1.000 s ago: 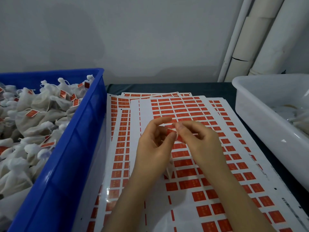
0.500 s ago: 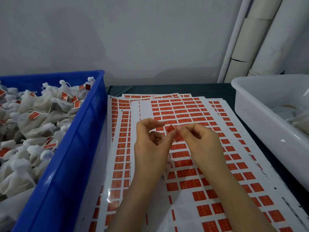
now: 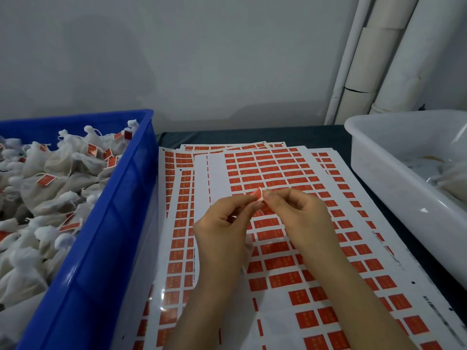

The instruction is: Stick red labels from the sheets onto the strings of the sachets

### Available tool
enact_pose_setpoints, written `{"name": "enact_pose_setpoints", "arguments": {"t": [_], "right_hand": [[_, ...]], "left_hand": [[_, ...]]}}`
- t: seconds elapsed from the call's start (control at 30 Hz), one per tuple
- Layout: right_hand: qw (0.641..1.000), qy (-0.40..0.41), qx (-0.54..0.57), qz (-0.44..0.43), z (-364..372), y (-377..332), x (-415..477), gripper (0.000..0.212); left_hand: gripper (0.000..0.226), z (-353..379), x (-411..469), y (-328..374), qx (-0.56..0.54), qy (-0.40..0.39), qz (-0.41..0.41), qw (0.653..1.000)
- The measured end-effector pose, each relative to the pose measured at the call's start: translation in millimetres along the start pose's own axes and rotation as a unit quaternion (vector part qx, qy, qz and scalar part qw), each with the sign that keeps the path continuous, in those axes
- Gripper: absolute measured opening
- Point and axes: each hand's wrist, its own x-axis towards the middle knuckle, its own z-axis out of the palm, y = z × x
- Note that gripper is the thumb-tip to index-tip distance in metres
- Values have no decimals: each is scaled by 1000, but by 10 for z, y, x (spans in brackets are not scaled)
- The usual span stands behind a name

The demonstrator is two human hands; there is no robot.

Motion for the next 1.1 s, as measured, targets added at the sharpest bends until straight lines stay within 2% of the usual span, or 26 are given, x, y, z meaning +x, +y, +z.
{"name": "enact_pose_setpoints", "arguments": {"t": [0.1,0.2,0.4,0.47,0.57,0.9,1.03,1.1], "right_hand": [[1000,2,-6,-9,-7,-9,-8,14],[997,16,-60,-38,-27,-17,-2,12],[988,43,-106,-102,-61,-29,5,9],[989,40,-103,-99,-67,-36,8,9],[991,38,-87,-93,-78,-66,0,22],[994,34,-72,-74,-112,-72,17,27],[996,34,-50,-57,-94,-72,10,27],[998,48,-18,-34,-98,-81,20,30]], "left_hand": [[20,7,-12,4,-4,-3,-3,1000],[21,12,-23,3,4,-25,-4,1000],[28,5,7,23,-30,-81,-48,995],[23,1,11,57,-62,-92,-64,992],[11,-8,19,97,-98,-98,-83,987],[11,-29,19,116,-102,-131,-93,982],[9,-37,22,122,-103,-142,-113,978],[6,-46,29,120,-118,-140,-149,972]]}}
